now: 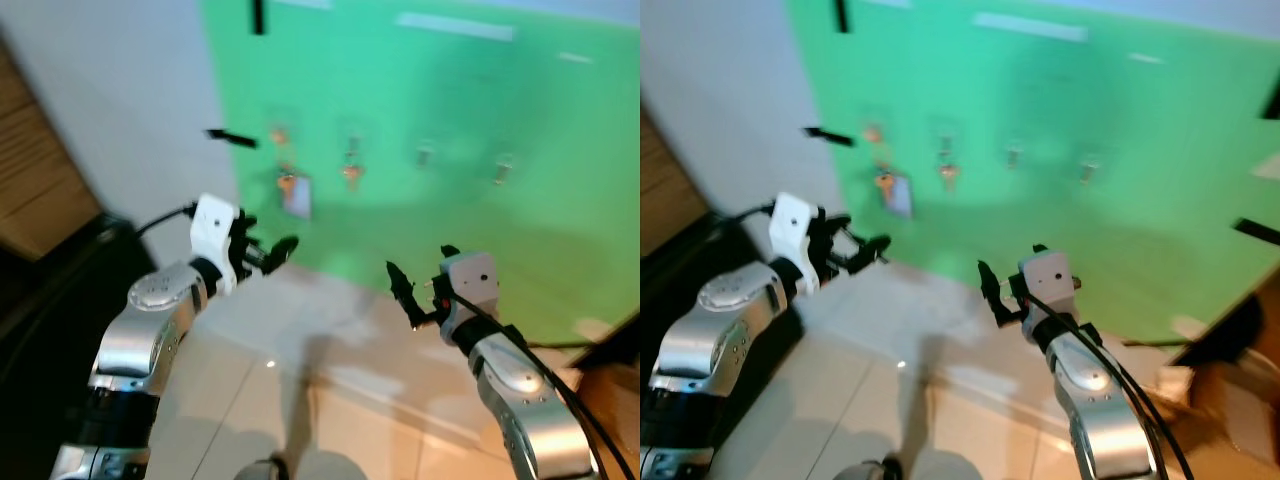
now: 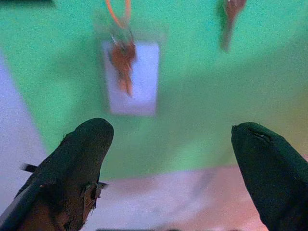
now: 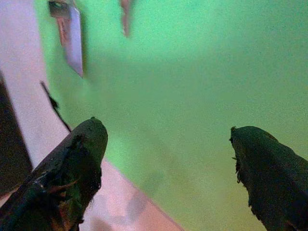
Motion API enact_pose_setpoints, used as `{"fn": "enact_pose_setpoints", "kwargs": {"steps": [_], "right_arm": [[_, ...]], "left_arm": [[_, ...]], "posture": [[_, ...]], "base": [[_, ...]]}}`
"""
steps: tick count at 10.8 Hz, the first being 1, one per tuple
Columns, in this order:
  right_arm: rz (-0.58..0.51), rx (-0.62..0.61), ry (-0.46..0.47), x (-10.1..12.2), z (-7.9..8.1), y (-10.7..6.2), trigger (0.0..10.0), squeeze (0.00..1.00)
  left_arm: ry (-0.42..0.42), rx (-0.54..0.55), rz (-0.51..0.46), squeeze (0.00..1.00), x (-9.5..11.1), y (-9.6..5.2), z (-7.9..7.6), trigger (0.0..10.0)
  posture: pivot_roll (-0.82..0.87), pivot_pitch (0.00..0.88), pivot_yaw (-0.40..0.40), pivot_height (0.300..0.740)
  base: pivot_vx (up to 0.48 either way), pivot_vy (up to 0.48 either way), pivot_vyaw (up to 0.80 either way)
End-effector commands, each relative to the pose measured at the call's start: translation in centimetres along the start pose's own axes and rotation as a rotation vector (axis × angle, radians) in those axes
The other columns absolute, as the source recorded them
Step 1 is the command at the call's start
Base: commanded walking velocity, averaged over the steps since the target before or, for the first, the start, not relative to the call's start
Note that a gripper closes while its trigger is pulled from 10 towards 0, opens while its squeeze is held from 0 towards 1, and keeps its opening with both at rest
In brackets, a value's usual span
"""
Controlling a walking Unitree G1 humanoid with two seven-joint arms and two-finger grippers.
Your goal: Hang keys on a hook
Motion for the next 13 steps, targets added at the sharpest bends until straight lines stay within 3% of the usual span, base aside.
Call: {"fn": "enact_pose_setpoints", "kwargs": {"steps": [1, 7, 10, 13], "right_arm": [[0.004, -0.003, -0.002, 0.2, -0.2, 0.2, 10.0, 0.00], [-0.017, -0.018, 0.028, 0.4, 0.4, 0.2, 10.0, 0.00], [-0.007, -0.030, 0.046, -0.1, 0.2, -0.1, 10.0, 0.00], [0.001, -0.073, 0.020, 0.1, -1.1, 0.3, 10.0, 0.00]], "left_arm": [[0.017, 0.016, 0.016, 1.00, -0.3, -0.2, 0.2, 10.0], [-0.084, 0.118, -0.042, 0.97, 0.2, -0.1, 2.0, 10.0], [-0.042, 0.118, -0.041, 0.96, 0.4, 0.0, 1.9, 10.0], [0.031, 0.133, -0.050, 0.96, 0.4, 0.1, 1.2, 10.0]], "posture": [[-0.17, 0.000, 0.015, 0.740], [-0.18, 0.000, 0.066, 0.740], [-0.17, 0.000, 0.050, 0.740], [-0.17, 0.000, 0.025, 0.740]], "base": [[0.000, 0.000, 0.80], [0.000, 0.000, 0.80], [0.000, 0.000, 0.80], [0.000, 0.000, 0.80]]}}
Point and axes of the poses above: a point about 5 cm out from each wrist's last joint towards the gripper, its own y axis pointing out of the wrist towards the gripper, its own x axis along the axis of the wrist's last joint, z = x × y, the point moved 5 cm from there along y, pointing out of the wrist towards the gripper, and after that the axes turned 8 degrees about y, right-handed, at the moved point
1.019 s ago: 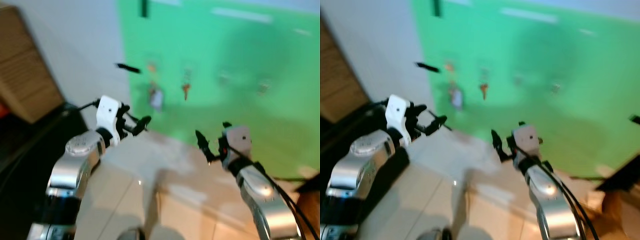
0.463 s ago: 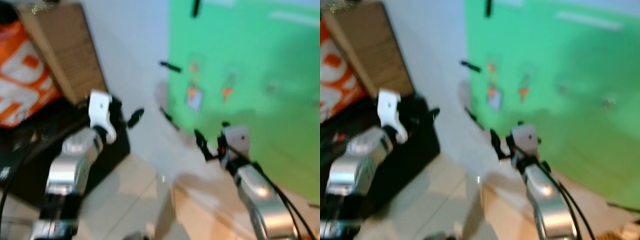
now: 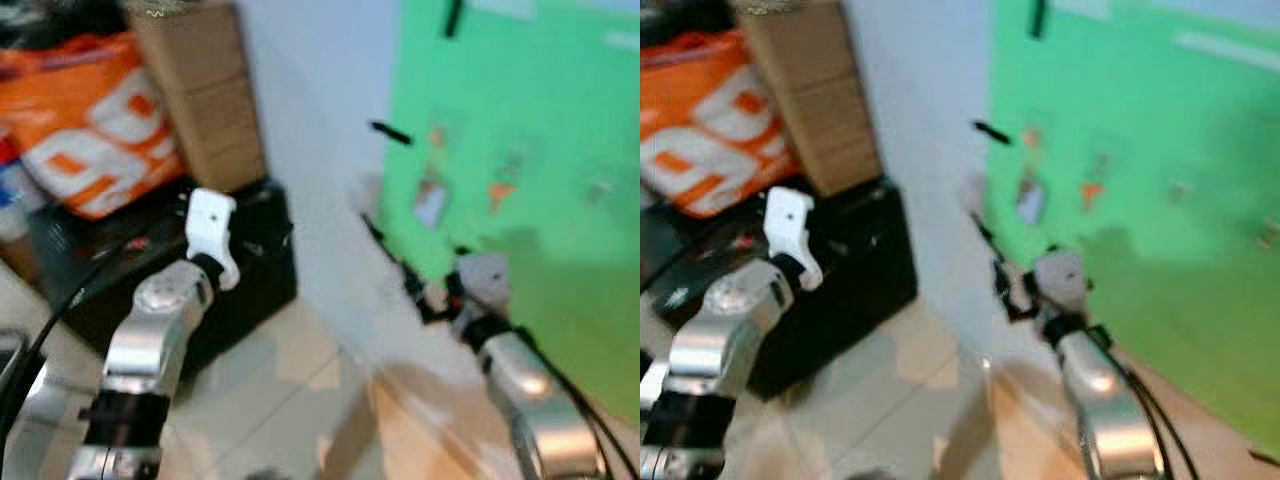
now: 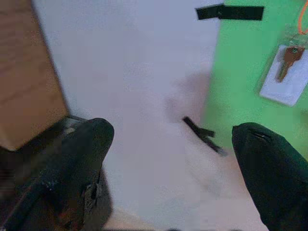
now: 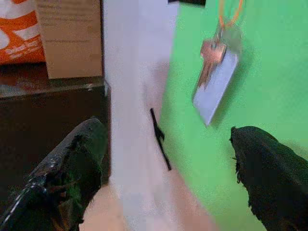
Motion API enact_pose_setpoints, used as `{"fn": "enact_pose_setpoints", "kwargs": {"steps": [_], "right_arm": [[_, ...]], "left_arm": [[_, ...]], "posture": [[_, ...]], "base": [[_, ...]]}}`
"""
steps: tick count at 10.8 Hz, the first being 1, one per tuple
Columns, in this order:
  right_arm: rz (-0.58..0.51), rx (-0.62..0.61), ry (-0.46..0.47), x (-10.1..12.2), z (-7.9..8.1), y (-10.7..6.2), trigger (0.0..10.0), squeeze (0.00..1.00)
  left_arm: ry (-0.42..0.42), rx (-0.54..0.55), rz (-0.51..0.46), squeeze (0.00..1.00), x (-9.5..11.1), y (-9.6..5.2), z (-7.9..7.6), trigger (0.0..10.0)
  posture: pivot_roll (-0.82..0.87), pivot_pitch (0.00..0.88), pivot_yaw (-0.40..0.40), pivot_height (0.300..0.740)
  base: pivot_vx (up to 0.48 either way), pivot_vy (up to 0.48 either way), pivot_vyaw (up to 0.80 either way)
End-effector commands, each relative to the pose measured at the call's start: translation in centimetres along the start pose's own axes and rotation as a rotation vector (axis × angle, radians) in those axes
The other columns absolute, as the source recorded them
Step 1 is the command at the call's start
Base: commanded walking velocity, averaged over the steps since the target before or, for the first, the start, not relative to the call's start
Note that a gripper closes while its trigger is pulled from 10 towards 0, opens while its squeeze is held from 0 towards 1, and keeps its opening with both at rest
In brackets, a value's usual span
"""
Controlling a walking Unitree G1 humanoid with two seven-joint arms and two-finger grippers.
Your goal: Hang keys on a hook
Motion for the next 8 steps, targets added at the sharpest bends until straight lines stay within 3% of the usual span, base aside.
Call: {"fn": "enact_pose_setpoints", "kwargs": {"steps": [1, 3, 6, 7, 8], "right_arm": [[0.020, -0.020, 0.007, -0.2, -0.2, 0.5, 10.0, 0.00], [0.010, -0.014, 0.000, 0.6, -0.2, 1.0, 10.0, 0.00], [0.005, -0.006, 0.021, 0.8, 0.5, 0.7, 10.0, 0.00], [0.020, -0.017, 0.051, 0.4, 0.7, 0.4, 10.0, 0.00], [0.029, -0.029, 0.061, 0.1, 0.8, 0.2, 10.0, 0.00]], "left_arm": [[0.032, 0.036, 0.000, 0.96, 0.2, -0.1, 0.4, 10.0], [0.091, 0.060, -0.038, 0.87, 0.8, 0.0, 0.1, 10.0], [0.088, 0.095, -0.012, 0.73, -0.3, -0.8, 0.6, 10.0], [0.100, 0.100, -0.025, 0.60, -0.1, -1.0, 0.8, 10.0], [0.114, 0.117, -0.050, 0.55, 0.3, -1.1, 1.1, 10.0]], "posture": [[-0.17, 0.000, 0.018, 0.740], [-0.18, 0.000, 0.015, 0.740], [-0.19, 0.000, 0.042, 0.740], [-0.18, 0.000, 0.065, 0.740], [-0.18, 0.000, 0.073, 0.740]], "base": [[0.000, 0.000, 0.80], [0.000, 0.000, 0.80], [0.000, 0.000, 0.80], [0.000, 0.000, 0.80], [0.000, 0.000, 0.80]]}}
Point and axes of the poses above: a point about 5 cm out from each wrist's last joint towards the gripper, its own y axis pointing out of the wrist towards the gripper, its own x axis along the axis of the wrist's last joint, z = x × y, the point moved 5 cm from there along y, pointing out of the wrist towards the gripper, and after that the axes turned 8 degrees about y, right-handed, at the moved point
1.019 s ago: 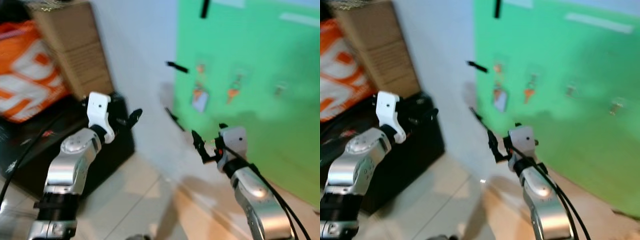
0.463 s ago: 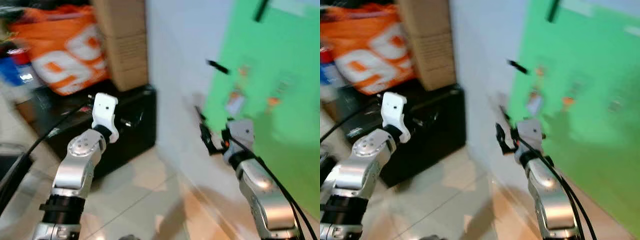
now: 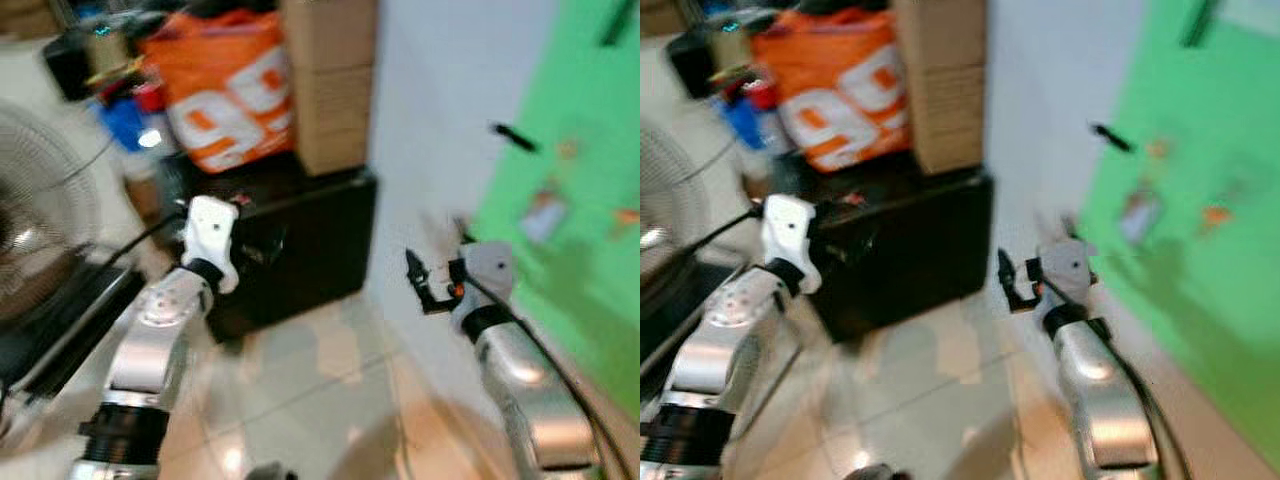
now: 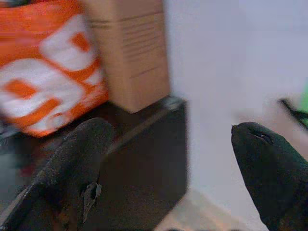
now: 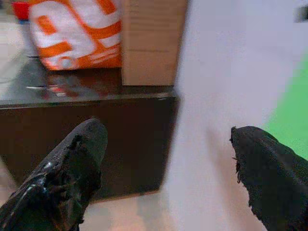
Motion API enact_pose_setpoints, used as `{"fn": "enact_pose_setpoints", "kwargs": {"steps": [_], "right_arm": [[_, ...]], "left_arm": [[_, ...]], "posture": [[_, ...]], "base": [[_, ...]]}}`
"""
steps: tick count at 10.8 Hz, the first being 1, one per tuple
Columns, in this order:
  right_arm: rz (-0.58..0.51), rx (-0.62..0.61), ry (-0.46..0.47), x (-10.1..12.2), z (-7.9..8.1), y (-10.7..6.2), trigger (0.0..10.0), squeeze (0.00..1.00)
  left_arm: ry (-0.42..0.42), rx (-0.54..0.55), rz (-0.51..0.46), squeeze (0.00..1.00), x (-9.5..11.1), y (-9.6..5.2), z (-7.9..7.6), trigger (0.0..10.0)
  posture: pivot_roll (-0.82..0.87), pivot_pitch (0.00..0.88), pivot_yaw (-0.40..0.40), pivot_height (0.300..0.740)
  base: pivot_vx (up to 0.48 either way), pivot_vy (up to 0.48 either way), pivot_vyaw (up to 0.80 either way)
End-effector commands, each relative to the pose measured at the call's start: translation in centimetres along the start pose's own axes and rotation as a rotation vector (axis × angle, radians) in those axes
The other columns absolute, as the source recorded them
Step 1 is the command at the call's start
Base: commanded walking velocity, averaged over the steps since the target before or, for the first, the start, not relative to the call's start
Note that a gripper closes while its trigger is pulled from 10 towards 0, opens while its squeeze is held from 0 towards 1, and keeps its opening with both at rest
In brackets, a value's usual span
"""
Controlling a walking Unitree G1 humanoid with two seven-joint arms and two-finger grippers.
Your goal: Hang keys on a hook
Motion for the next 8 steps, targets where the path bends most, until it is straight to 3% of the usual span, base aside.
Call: {"fn": "enact_pose_setpoints", "kwargs": {"steps": [1, 3, 7, 8], "right_arm": [[-0.006, -0.008, -0.001, 0.37, -0.01, -0.19, 10.0, 0.00], [-0.005, -0.010, 0.001, 0.41, 0.06, -0.23, 10.0, 0.00], [-0.013, 0.000, -0.026, 0.69, 0.52, -0.18, 10.0, 0.00], [-0.008, 0.000, 0.001, 0.51, 0.66, -0.20, 10.0, 0.00]], "left_arm": [[0.019, 0.021, -0.052, 0.51, 1.17, 0.06, 0.57, 10.0], [0.022, 0.017, -0.055, 0.44, 1.36, 0.11, 0.54, 10.0], [0.025, 0.015, -0.078, 0.46, 1.60, -0.03, 0.66, 10.0], [0.021, 0.010, -0.081, 0.45, 1.57, -0.18, 0.66, 10.0]], "posture": [[-0.18, 0.000, 0.077, 0.740], [-0.18, 0.000, 0.079, 0.740], [-0.17, 0.000, 0.075, 0.740], [-0.16, 0.000, 0.074, 0.740]], "base": [[0.000, 0.000, 0.80], [0.000, 0.000, 0.80], [0.000, 0.000, 0.80], [0.300, 0.000, 0.00]]}}
Point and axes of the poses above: a point about 5 cm out from each wrist's last joint towards the gripper, its own y axis pointing out of the wrist towards the gripper, its own x axis along the axis of the wrist's last joint, z = x × y, the point moved 5 cm from there along y, pointing out of the wrist towards the gripper, and after that the axes turned 8 degrees about y, right-handed, at the moved point
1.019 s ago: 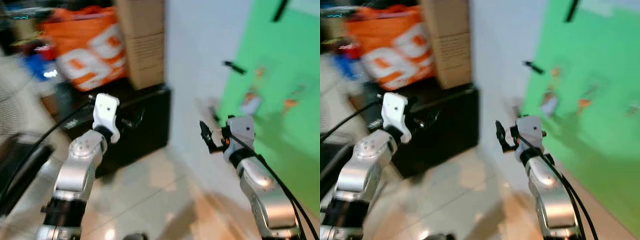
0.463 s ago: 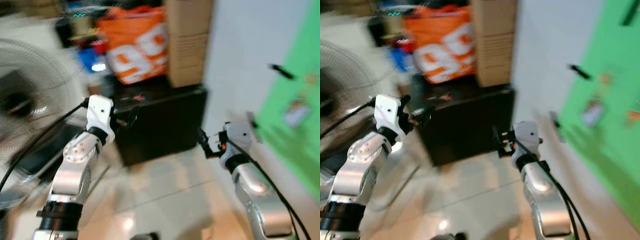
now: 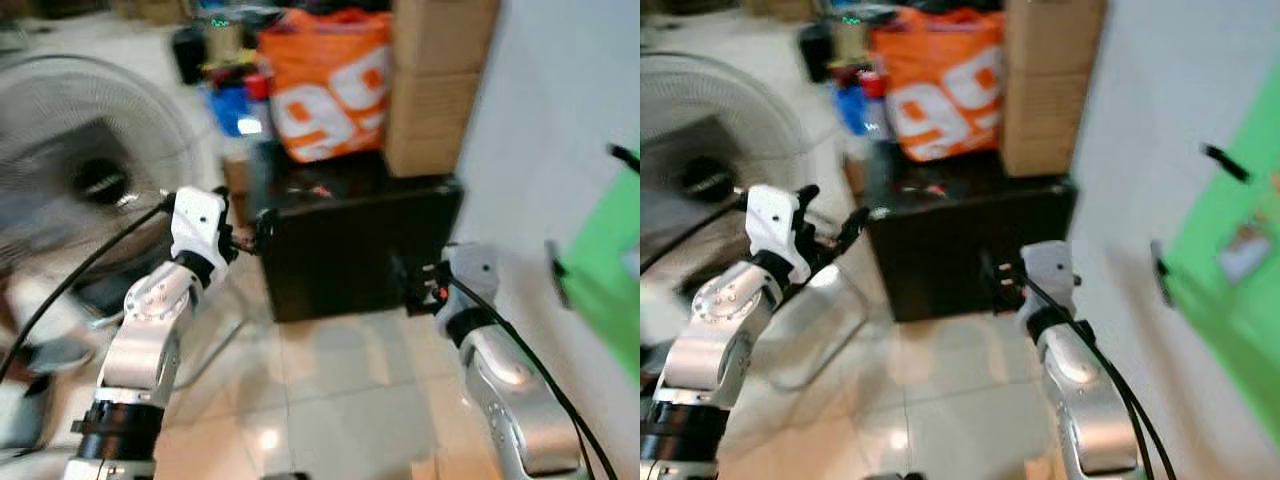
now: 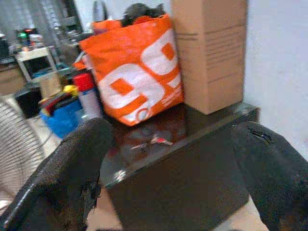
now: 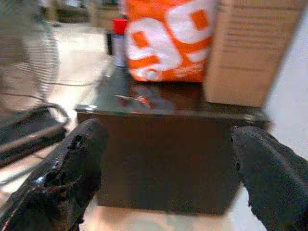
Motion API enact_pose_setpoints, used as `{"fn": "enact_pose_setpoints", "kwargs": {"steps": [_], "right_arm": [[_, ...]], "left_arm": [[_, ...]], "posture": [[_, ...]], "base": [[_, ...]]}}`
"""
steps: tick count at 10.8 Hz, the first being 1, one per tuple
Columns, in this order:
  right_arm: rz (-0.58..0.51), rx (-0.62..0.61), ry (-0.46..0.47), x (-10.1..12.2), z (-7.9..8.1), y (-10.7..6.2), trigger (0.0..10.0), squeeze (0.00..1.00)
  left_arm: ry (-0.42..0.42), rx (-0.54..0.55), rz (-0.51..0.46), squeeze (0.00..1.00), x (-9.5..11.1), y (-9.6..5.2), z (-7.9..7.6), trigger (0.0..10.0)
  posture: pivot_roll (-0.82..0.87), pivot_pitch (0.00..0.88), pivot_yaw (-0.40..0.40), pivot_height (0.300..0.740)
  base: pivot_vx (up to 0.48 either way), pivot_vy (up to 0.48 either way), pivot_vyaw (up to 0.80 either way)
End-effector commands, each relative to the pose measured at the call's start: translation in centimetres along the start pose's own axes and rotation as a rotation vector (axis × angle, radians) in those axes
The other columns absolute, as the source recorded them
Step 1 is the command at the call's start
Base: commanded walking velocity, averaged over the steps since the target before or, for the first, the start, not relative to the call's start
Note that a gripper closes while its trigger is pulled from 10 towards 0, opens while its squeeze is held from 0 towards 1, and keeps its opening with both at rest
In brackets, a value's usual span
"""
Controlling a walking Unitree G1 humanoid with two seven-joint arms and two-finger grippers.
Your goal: Hang keys on a hook
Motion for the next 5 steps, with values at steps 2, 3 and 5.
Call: {"fn": "enact_pose_setpoints", "kwargs": {"steps": [2, 3, 5], "right_arm": [[0.000, -0.026, 0.017, 0.11, -0.46, -0.19, 10.0, 0.00], [-0.002, -0.025, 0.017, 0.16, -0.40, -0.20, 10.0, 0.00], [-0.004, -0.017, 0.004, 0.19, -0.16, -0.28, 10.0, 0.00]], "left_arm": [[0.002, -0.003, -0.013, 0.46, 0.22, -0.37, 0.23, 10.0], [0.002, -0.002, -0.011, 0.46, 0.13, -0.48, 0.34, 10.0], [-0.002, 0.003, -0.006, 0.46, -0.11, -0.66, 0.65, 10.0]], "posture": [[-0.16, 0.000, 0.076, 0.740], [-0.16, 0.000, 0.077, 0.740], [-0.16, 0.000, 0.078, 0.740]], "base": [[0.343, 0.000, 0.00], [0.360, 0.000, 0.00], [0.384, 0.000, 0.00]]}}
Point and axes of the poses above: a point about 5 cm out from each wrist's last joint towards the gripper, its own y axis pointing out of the wrist towards the gripper, its own x axis along the axis of the wrist's last joint, z = x × y, the point moved 5 cm from there along y, pointing out of the wrist towards the gripper, and after that the axes turned 8 degrees about y, right-handed, at the moved point
